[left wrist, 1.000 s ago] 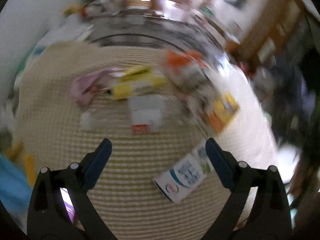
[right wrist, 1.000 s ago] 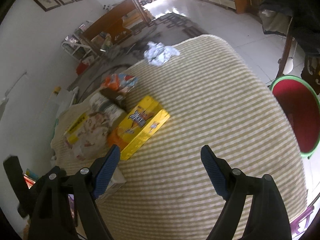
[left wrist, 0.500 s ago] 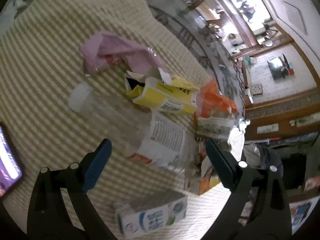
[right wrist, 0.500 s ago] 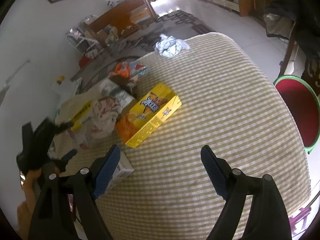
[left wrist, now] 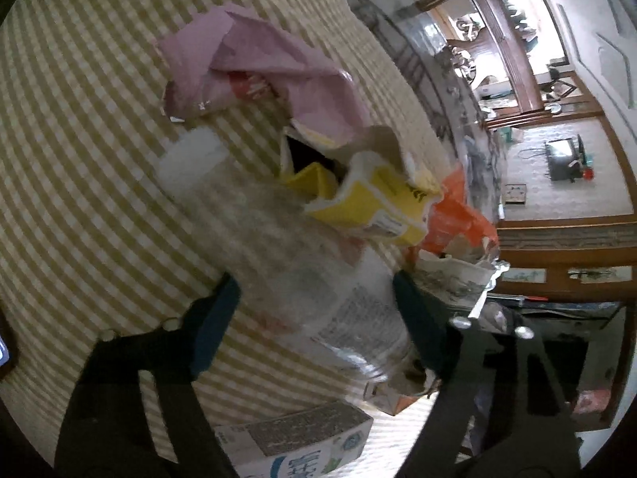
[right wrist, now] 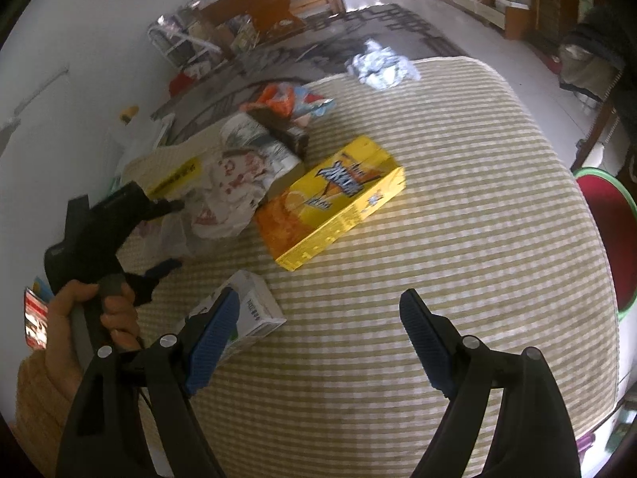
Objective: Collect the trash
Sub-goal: 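Grasp the clear plastic bottle with the left tool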
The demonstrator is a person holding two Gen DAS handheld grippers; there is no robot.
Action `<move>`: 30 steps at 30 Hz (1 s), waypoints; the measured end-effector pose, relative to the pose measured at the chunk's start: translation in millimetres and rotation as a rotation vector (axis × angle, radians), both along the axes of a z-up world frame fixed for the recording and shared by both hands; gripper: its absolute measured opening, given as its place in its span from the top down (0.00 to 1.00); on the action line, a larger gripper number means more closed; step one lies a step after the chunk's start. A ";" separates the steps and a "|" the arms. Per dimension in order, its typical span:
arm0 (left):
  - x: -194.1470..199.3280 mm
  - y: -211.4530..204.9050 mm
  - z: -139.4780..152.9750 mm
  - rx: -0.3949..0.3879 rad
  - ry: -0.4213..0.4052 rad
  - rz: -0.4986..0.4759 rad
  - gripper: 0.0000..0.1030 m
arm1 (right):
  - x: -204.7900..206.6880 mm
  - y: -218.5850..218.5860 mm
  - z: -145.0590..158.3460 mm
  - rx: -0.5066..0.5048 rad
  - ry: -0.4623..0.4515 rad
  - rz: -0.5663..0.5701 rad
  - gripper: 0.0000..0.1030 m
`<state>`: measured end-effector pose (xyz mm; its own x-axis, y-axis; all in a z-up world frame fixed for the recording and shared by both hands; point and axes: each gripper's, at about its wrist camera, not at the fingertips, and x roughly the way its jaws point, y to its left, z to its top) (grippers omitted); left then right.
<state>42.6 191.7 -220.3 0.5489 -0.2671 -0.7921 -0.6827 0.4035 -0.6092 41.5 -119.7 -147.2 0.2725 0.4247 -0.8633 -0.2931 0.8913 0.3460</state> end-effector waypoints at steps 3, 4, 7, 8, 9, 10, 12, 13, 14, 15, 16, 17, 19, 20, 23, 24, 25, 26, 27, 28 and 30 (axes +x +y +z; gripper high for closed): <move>-9.5 5.2 0.9 -0.012 -0.014 -0.006 0.28 | 0.6 15.2 -10.8 -0.011 0.039 0.040 0.22; -12.6 6.3 0.4 -0.016 -0.017 -0.005 0.28 | 0.8 19.3 -14.1 -0.012 0.052 0.049 0.22; -23.5 12.1 -2.7 -0.051 -0.025 0.013 0.29 | 1.1 41.1 -30.2 -0.011 0.121 0.090 0.22; -27.6 14.4 -2.5 -0.061 -0.032 0.022 0.29 | 0.8 47.0 -33.8 -0.011 0.135 0.103 0.22; -29.9 16.4 -1.1 -0.065 -0.038 0.026 0.29 | 0.0 54.1 -37.2 -0.013 0.148 0.117 0.22; -33.2 18.2 0.8 -0.066 -0.046 0.030 0.29 | -1.4 63.6 -41.3 -0.019 0.161 0.137 0.22; -34.6 18.5 5.5 -0.057 -0.063 0.028 0.29 | -3.7 78.4 -45.1 -0.040 0.160 0.172 0.22; -36.7 19.4 9.7 -0.047 -0.076 0.025 0.29 | -5.9 83.8 -45.2 -0.056 0.148 0.188 0.22; -37.1 19.5 12.6 -0.039 -0.084 0.022 0.29 | -9.3 93.5 -44.7 -0.090 0.117 0.220 0.22; -36.6 20.3 16.1 -0.030 -0.094 0.020 0.29 | -12.0 100.5 -43.2 -0.116 0.091 0.245 0.22; -38.1 20.8 21.2 -0.016 -0.108 0.018 0.29 | -14.7 108.2 -42.6 -0.142 0.064 0.275 0.22; -36.3 19.8 25.3 -0.005 -0.116 0.016 0.29 | -16.1 111.9 -43.7 -0.153 0.056 0.288 0.20; -38.4 19.3 35.5 0.033 -0.141 0.008 0.29 | -15.9 115.2 -47.2 -0.153 0.063 0.294 0.17; -38.3 18.4 39.7 0.050 -0.150 0.005 0.29 | -14.8 115.2 -49.2 -0.150 0.072 0.290 0.17; -39.5 16.0 54.1 0.102 -0.187 -0.008 0.29 | -9.9 113.3 -54.4 -0.147 0.100 0.280 0.17; -40.0 14.8 59.8 0.122 -0.202 -0.013 0.29 | -9.2 111.2 -56.0 -0.140 0.111 0.274 0.17; -41.8 13.7 63.3 0.137 -0.212 -0.017 0.29 | -8.4 109.9 -56.6 -0.134 0.119 0.268 0.16; -42.2 11.0 69.5 0.162 -0.228 -0.025 0.29 | -8.2 108.2 -57.7 -0.133 0.125 0.258 0.14; -42.8 8.5 74.8 0.184 -0.241 -0.033 0.29 | -8.5 105.8 -57.7 -0.134 0.125 0.255 0.14; -42.9 5.5 81.3 0.209 -0.259 -0.043 0.29 | -9.1 105.1 -57.5 -0.135 0.123 0.253 0.14; -43.9 2.3 88.9 0.243 -0.283 -0.060 0.29 | -12.2 106.6 -55.3 -0.143 0.109 0.261 0.14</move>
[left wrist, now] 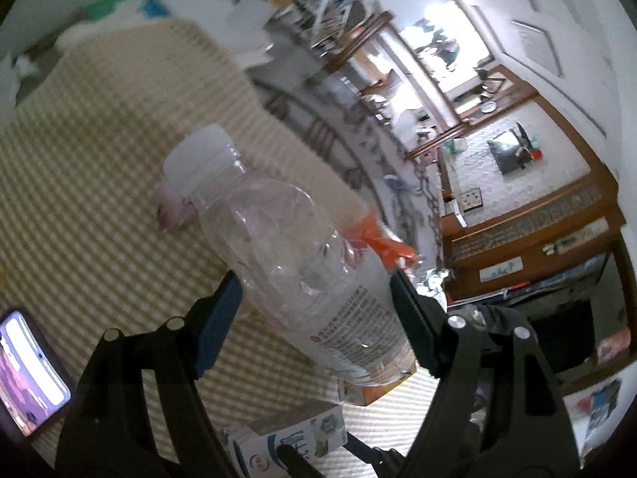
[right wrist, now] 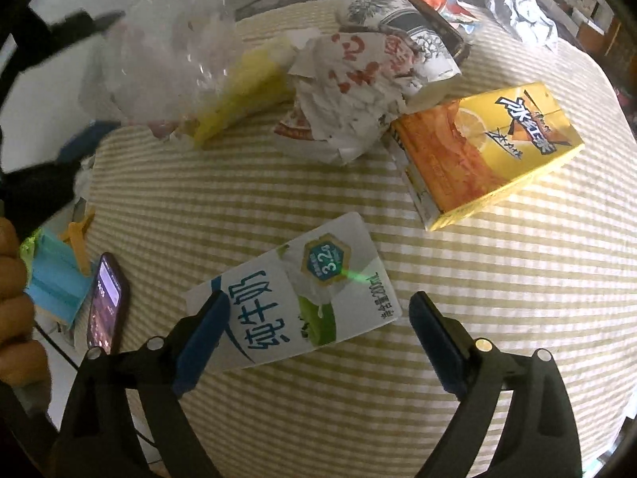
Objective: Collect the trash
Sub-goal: 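Grasp the clear plastic bottle with the left tool, then grasp the white milk carton with the right tool and lift it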
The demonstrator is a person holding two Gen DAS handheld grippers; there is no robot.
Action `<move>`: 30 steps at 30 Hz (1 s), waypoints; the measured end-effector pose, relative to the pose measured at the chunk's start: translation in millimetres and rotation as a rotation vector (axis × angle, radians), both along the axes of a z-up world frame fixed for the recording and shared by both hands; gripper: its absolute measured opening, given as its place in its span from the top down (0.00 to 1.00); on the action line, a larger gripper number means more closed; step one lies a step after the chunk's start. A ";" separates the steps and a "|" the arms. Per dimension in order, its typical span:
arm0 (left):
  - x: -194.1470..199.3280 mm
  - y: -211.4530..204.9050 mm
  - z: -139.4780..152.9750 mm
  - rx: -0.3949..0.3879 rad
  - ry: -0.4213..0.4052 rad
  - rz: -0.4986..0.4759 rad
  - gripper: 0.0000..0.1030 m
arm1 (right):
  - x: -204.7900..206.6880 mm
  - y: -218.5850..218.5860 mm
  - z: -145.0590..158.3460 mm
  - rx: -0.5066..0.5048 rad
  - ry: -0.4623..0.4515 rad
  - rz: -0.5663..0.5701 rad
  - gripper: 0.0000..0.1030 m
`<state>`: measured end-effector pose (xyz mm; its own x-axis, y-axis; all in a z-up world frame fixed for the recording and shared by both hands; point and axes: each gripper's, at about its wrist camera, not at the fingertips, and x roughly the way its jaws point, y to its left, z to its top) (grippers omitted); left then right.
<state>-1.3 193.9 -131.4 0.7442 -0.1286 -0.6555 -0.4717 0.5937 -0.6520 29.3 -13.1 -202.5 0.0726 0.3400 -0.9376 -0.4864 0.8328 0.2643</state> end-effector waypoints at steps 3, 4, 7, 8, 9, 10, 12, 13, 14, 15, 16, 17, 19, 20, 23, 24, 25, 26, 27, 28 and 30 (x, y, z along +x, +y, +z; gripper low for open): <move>0.7 -6.6 8.4 0.039 -0.024 -0.024 0.28 | -4.9 7.8 0.4 -0.008 -0.019 0.035 0.14; 0.1 -8.7 10.8 0.051 -0.031 -0.032 0.29 | -7.6 11.8 -0.3 -0.007 -0.017 0.036 0.12; 0.2 -13.9 13.5 0.065 -0.038 -0.043 0.28 | -3.1 15.9 -9.8 0.004 0.044 0.044 0.06; 1.6 -16.1 14.0 0.066 -0.038 -0.046 0.28 | -1.9 15.1 -10.4 0.011 0.050 0.037 0.06; 2.5 -17.2 14.7 0.068 -0.038 -0.047 0.29 | -2.0 14.4 -11.2 0.020 0.061 0.041 0.07; 1.9 -18.6 15.0 0.073 -0.039 -0.049 0.28 | -2.6 12.7 -11.5 0.027 0.069 0.047 0.11; 2.4 -21.0 17.4 0.079 -0.040 -0.050 0.28 | -5.0 10.3 -9.8 0.027 0.057 0.054 0.14; 2.2 -21.9 17.7 0.081 -0.041 -0.051 0.28 | -5.5 8.5 -9.4 0.030 0.056 0.056 0.16; 2.8 -22.3 18.8 0.081 -0.041 -0.051 0.28 | -7.3 5.0 -8.3 0.034 0.057 0.052 0.19; 3.4 -22.4 19.4 0.081 -0.042 -0.051 0.28 | -6.6 1.5 -7.3 0.041 0.059 0.045 0.21; 3.6 -23.4 19.6 0.082 -0.043 -0.053 0.28 | -5.6 -2.9 -5.8 0.051 0.062 0.034 0.26; 4.2 -24.4 20.1 0.084 -0.044 -0.054 0.28 | -3.4 -8.8 -4.6 0.068 0.069 0.017 0.31; 5.3 -26.0 21.7 0.086 -0.044 -0.057 0.28 | -0.2 -15.2 -2.3 0.082 0.078 0.001 0.38; 6.1 -26.5 21.9 0.087 -0.043 -0.062 0.28 | 0.9 -18.2 -1.5 0.090 0.082 0.002 0.39; 8.7 -24.4 23.7 0.100 -0.048 -0.083 0.28 | 1.9 -19.3 1.1 0.081 0.085 0.051 0.38; 8.7 -23.1 25.1 0.105 -0.049 -0.088 0.28 | 2.4 -17.3 3.6 0.072 0.072 0.088 0.36; 8.8 -20.0 26.3 0.110 -0.051 -0.094 0.28 | 2.6 -12.2 7.6 0.064 0.050 0.139 0.30; 8.3 -17.7 27.1 0.112 -0.051 -0.096 0.28 | 1.4 -6.7 12.1 0.059 0.025 0.195 0.23; 7.1 -13.9 28.2 0.115 -0.051 -0.095 0.28 | -0.5 -2.1 15.0 0.056 0.006 0.242 0.20; 5.8 -11.0 29.2 0.120 -0.049 -0.091 0.28 | -2.1 2.5 18.8 0.050 -0.020 0.307 0.17; 2.5 -6.6 31.4 0.127 -0.047 -0.079 0.28 | -7.7 17.0 24.6 0.005 -0.089 0.469 0.15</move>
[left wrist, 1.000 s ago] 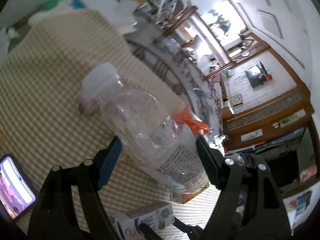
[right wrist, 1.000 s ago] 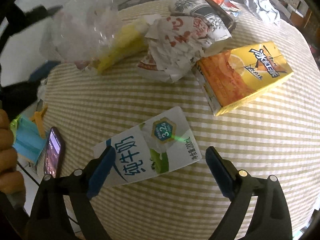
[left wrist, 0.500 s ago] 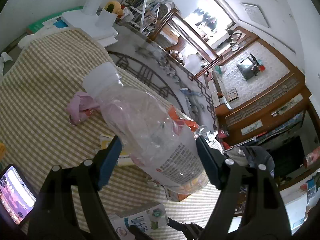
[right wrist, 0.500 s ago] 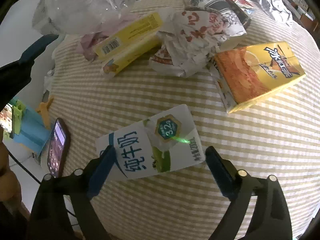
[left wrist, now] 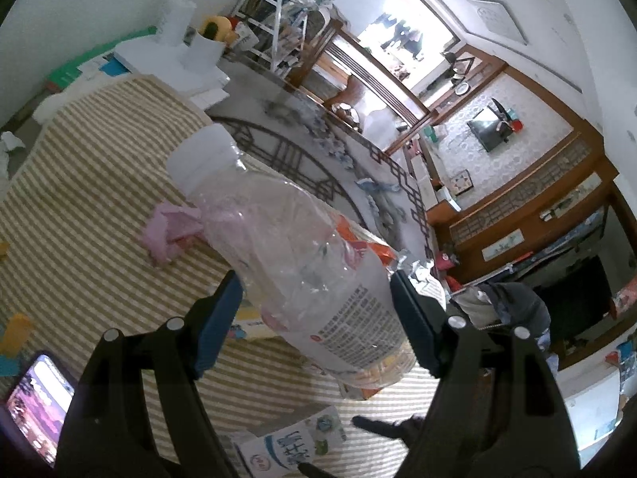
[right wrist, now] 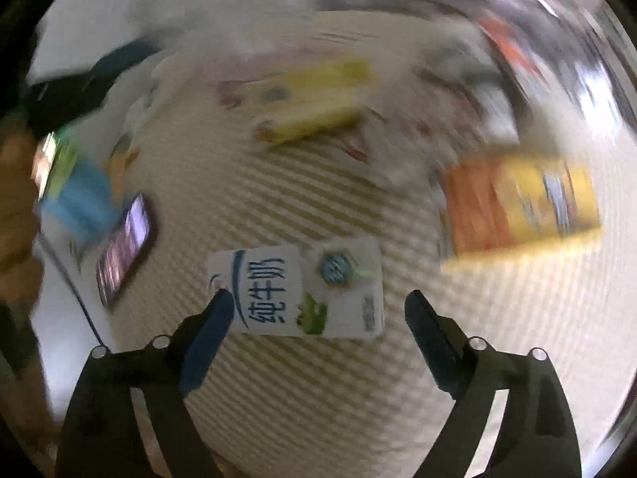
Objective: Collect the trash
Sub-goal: 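Grasp the white milk carton with the right tool and lift it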
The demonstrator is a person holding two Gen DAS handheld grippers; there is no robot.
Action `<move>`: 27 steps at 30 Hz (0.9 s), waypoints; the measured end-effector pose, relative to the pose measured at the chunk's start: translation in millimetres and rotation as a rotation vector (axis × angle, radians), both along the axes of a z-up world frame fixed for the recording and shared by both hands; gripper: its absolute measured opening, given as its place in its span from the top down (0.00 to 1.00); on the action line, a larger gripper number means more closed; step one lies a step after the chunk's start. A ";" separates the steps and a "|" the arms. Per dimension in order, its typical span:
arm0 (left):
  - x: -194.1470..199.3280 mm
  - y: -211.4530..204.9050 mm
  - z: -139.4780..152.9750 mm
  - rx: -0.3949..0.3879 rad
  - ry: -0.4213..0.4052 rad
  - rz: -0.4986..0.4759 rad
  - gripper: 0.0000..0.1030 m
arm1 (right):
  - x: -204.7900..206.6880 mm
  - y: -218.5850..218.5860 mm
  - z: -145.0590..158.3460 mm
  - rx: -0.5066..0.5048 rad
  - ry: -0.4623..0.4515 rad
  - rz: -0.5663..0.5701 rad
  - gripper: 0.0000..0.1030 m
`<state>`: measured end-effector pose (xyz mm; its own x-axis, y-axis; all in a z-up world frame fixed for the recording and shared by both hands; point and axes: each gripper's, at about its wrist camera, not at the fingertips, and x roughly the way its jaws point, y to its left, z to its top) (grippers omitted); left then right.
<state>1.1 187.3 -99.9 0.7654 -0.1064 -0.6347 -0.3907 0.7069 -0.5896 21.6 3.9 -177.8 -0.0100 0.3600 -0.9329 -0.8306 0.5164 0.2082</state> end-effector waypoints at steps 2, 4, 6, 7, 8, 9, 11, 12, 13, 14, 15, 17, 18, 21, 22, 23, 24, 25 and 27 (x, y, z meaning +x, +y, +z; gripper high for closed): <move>-4.4 4.5 2.6 0.006 -0.001 0.015 0.28 | -7.8 14.8 0.7 -0.045 -0.066 0.143 0.14; -8.8 8.1 5.5 0.012 -0.003 0.025 0.28 | -19.0 29.1 -1.4 -0.099 -0.139 0.276 0.14; -11.9 9.8 7.6 0.016 -0.003 0.030 0.28 | -35.2 43.7 -6.0 -0.158 -0.232 0.449 0.12; -13.8 10.3 9.0 0.018 -0.004 0.031 0.28 | -39.8 47.2 -5.7 -0.160 -0.259 0.497 0.07; -16.1 9.2 9.5 0.018 -0.005 0.032 0.28 | -45.5 52.5 -5.7 -0.167 -0.293 0.564 0.07; -17.7 9.5 10.6 0.020 -0.005 0.035 0.28 | -48.5 56.7 -5.0 -0.170 -0.308 0.607 0.07; -21.2 9.4 12.3 0.023 -0.003 0.043 0.28 | -52.4 66.7 -6.2 -0.199 -0.289 0.690 0.07; -22.8 9.5 13.1 0.022 -0.003 0.046 0.28 | -54.5 73.2 -9.2 -0.221 -0.255 0.728 0.07; -24.2 9.6 14.1 0.021 -0.003 0.049 0.28 | -55.8 75.5 -11.5 -0.237 -0.233 0.758 0.07; -25.5 9.3 14.7 0.023 -0.004 0.050 0.28 | -58.1 76.8 -14.2 -0.253 -0.213 0.794 0.07; -26.2 10.0 15.8 0.025 -0.004 0.051 0.28 | -60.5 77.6 -17.2 -0.266 -0.197 0.818 0.07; -27.8 9.8 17.2 0.028 -0.005 0.055 0.28 | -66.3 75.2 -25.6 -0.300 -0.173 0.855 0.07; -28.2 9.0 17.5 0.027 -0.005 0.055 0.28 | -69.5 69.8 -31.2 -0.322 -0.176 0.872 0.07; -28.2 9.1 17.1 0.028 -0.005 0.053 0.28 | -90.3 55.0 -55.2 -0.415 -0.217 0.956 0.08; -28.3 9.1 17.1 0.028 -0.006 0.053 0.28 | -96.0 48.5 -57.5 -0.406 -0.232 0.965 0.11; -29.2 8.9 17.5 0.029 -0.007 0.051 0.28 | -96.0 46.6 -52.9 -0.376 -0.232 0.946 0.13; -28.8 8.9 17.2 0.031 -0.006 0.051 0.28 | -93.3 44.8 -47.8 -0.348 -0.201 0.906 0.28; -28.3 9.2 16.6 0.034 -0.003 0.052 0.28 | -89.4 42.0 -42.9 -0.320 -0.174 0.858 0.44; -27.7 8.4 16.5 0.025 -0.001 0.052 0.28 | -77.4 35.8 -32.8 -0.261 -0.157 0.751 0.56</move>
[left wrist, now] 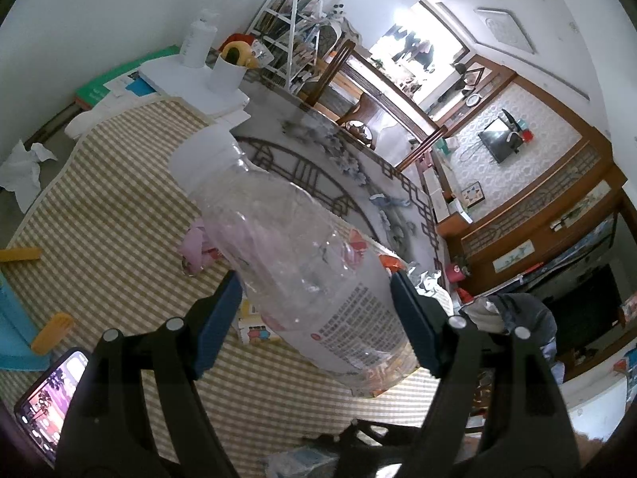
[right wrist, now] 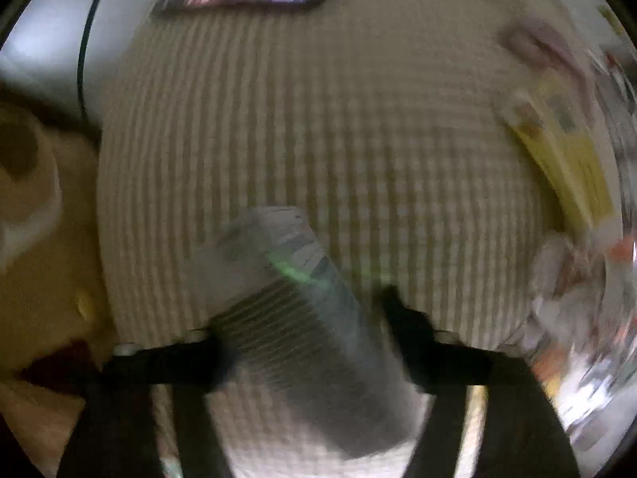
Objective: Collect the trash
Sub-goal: 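Grasp the white milk carton with the right tool and lift it, then carry the bottle in the left tool and carton in the right toward the red bin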
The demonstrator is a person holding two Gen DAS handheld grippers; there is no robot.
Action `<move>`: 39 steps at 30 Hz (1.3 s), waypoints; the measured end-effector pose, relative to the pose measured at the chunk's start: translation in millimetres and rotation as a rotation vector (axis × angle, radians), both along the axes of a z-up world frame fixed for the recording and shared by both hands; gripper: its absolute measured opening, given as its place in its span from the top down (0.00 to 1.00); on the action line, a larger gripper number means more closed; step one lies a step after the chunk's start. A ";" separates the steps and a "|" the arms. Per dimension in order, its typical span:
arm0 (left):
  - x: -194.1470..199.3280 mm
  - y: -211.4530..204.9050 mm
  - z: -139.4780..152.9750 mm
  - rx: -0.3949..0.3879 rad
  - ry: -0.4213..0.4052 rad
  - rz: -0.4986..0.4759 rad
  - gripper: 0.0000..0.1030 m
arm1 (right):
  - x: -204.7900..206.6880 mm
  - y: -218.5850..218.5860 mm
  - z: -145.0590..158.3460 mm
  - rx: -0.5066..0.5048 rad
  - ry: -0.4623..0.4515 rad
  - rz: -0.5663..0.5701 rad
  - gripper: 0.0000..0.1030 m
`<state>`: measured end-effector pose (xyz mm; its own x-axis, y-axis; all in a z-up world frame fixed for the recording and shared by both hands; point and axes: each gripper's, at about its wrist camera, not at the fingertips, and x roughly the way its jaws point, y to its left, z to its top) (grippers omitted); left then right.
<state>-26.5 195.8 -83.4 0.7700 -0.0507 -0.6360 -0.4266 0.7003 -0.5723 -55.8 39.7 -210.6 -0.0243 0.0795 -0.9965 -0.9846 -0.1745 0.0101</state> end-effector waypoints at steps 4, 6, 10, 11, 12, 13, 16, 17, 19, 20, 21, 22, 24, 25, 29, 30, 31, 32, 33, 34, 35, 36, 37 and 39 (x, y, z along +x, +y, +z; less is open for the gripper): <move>2.7 -5.4 1.6 0.003 0.003 -0.020 0.28 | 19.1 -15.7 15.4 0.104 0.073 -0.211 0.57; 4.7 -7.5 1.3 0.011 0.007 -0.031 0.28 | 34.9 -27.1 28.8 0.176 0.122 -0.364 0.57; 11.3 -14.8 -1.2 0.018 0.023 -0.058 0.28 | 62.6 -42.7 53.8 0.312 0.190 -0.669 0.57; 13.2 -18.4 -2.1 0.021 0.026 -0.064 0.28 | 71.1 -55.0 63.3 0.359 0.199 -0.763 0.57; 14.4 -21.1 -2.0 0.023 0.027 -0.070 0.28 | 70.3 -65.5 63.4 0.387 0.201 -0.815 0.57; 15.7 -25.3 -1.1 0.024 0.026 -0.081 0.28 | 75.9 -78.3 72.5 0.433 0.204 -0.897 0.57; 22.2 -39.3 3.1 0.039 0.019 -0.110 0.28 | 88.7 -109.8 93.5 0.552 0.230 -1.064 0.57; 24.3 -43.9 4.9 0.047 0.016 -0.120 0.28 | 97.2 -123.9 96.0 0.578 0.234 -1.097 0.57; 28.5 -54.1 10.0 0.066 0.009 -0.139 0.28 | 104.8 -146.5 103.8 0.623 0.232 -1.153 0.57; 30.4 -58.0 11.9 0.072 0.005 -0.146 0.28 | 107.8 -151.4 109.8 0.635 0.221 -1.168 0.57; 32.5 -63.1 14.3 0.080 0.000 -0.155 0.28 | 109.3 -153.8 113.0 0.641 0.207 -1.175 0.57; 34.8 -68.9 17.5 0.088 -0.007 -0.166 0.28 | 111.2 -158.5 116.7 0.646 0.194 -1.183 0.57; 38.3 -76.7 21.0 0.098 -0.016 -0.178 0.28 | 104.3 -175.9 118.2 0.667 0.182 -1.210 0.57; 40.5 -82.3 23.6 0.105 -0.022 -0.186 0.28 | 108.7 -183.6 121.8 0.681 0.184 -1.226 0.57; 47.1 -100.9 29.1 0.121 -0.030 -0.206 0.28 | 113.5 -199.8 118.7 0.702 0.173 -1.262 0.57; 48.3 -104.4 29.8 0.123 -0.030 -0.209 0.28 | 115.0 -205.1 115.8 0.709 0.169 -1.273 0.57; 50.0 -107.6 31.0 0.127 -0.030 -0.213 0.28 | 116.6 -210.5 116.5 0.716 0.164 -1.283 0.57; 52.9 -113.9 31.9 0.133 -0.030 -0.219 0.28 | 119.7 -218.8 117.1 0.729 0.157 -1.298 0.57; 53.2 -118.2 32.4 0.135 -0.029 -0.222 0.28 | 122.9 -225.8 118.1 0.739 0.154 -1.309 0.57; 56.1 -124.5 32.6 0.138 -0.026 -0.228 0.28 | 126.1 -233.2 118.1 0.747 0.153 -1.320 0.57; 57.2 -130.4 32.8 0.140 -0.025 -0.232 0.28 | 129.6 -239.8 118.3 0.753 0.152 -1.329 0.57; 59.3 -135.7 32.5 0.143 -0.022 -0.237 0.28 | 131.8 -244.8 117.4 0.756 0.152 -1.337 0.57; 61.2 -141.2 32.6 0.145 -0.020 -0.242 0.28 | 135.0 -250.4 116.5 0.758 0.154 -1.345 0.57; 65.5 -154.4 31.9 0.149 -0.016 -0.257 0.28 | 142.6 -263.6 114.0 0.759 0.162 -1.364 0.57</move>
<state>39.0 41.4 -51.6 0.7540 -0.1520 -0.6391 -0.2166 0.8609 -0.4603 86.9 -223.8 -96.6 0.3829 0.5922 -0.7090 -0.3953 0.7987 0.4537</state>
